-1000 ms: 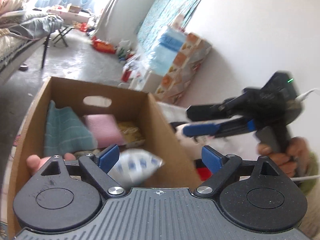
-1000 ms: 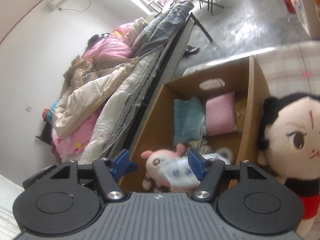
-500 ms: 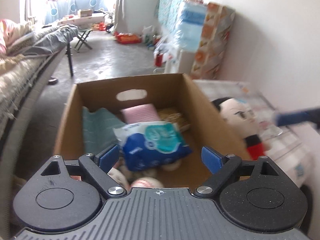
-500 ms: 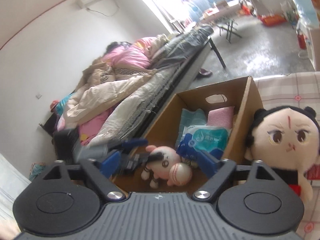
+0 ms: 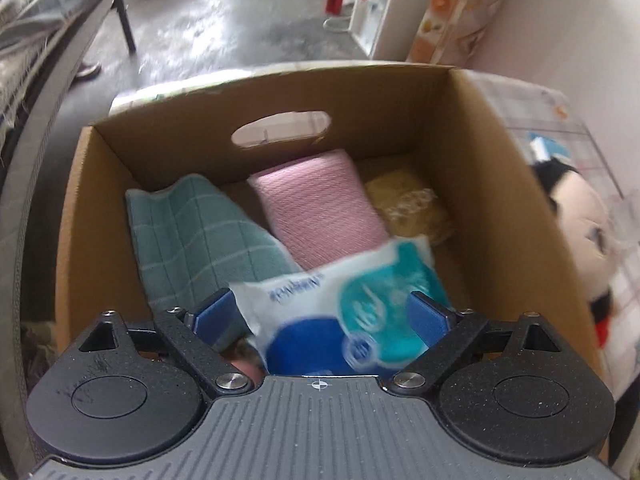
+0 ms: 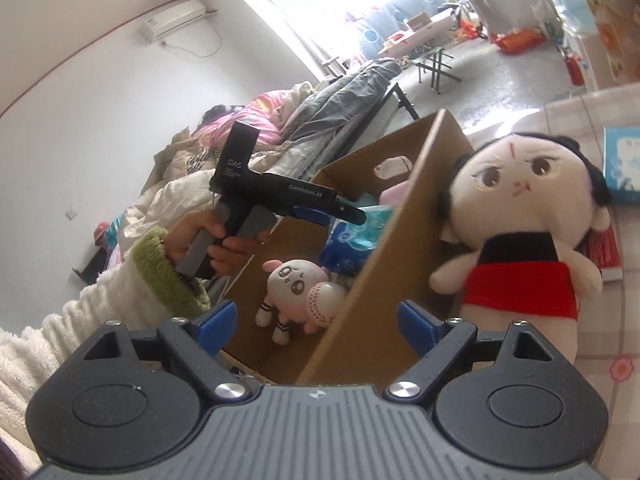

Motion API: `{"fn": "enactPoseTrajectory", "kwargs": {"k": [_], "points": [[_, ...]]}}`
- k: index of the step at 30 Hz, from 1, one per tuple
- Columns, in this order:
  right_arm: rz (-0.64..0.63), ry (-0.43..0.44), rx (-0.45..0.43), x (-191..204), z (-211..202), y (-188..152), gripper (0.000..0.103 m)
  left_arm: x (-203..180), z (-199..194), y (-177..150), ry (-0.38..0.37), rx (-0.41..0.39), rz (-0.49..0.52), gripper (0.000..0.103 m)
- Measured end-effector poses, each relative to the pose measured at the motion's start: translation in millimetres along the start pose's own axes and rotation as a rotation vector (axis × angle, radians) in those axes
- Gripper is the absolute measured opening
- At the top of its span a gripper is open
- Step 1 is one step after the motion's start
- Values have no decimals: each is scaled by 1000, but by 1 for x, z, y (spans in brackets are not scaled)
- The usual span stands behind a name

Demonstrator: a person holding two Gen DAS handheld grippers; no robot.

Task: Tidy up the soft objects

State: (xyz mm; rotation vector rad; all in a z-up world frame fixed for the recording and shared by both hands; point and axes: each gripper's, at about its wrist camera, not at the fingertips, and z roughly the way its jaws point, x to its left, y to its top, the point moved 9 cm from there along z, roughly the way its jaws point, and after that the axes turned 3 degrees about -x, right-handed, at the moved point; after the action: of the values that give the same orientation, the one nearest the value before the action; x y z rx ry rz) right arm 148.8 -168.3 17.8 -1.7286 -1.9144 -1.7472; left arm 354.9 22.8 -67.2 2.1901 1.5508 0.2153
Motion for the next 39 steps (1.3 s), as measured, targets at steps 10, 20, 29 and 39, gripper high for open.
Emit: {"fn": "enactPoseTrajectory", "kwargs": {"k": [10, 20, 29, 39], "points": [[46, 8, 0, -18, 14, 3, 90, 11, 31, -3, -112, 100, -122, 102], [59, 0, -23, -20, 7, 3, 90, -29, -31, -10, -313, 4, -179, 95], [76, -19, -59, -21, -13, -1, 90, -82, -64, -62, -330, -69, -96, 99], [65, -55, -65, -17, -26, -9, 90, -86, -58, -106, -203, -25, 87, 97]]}}
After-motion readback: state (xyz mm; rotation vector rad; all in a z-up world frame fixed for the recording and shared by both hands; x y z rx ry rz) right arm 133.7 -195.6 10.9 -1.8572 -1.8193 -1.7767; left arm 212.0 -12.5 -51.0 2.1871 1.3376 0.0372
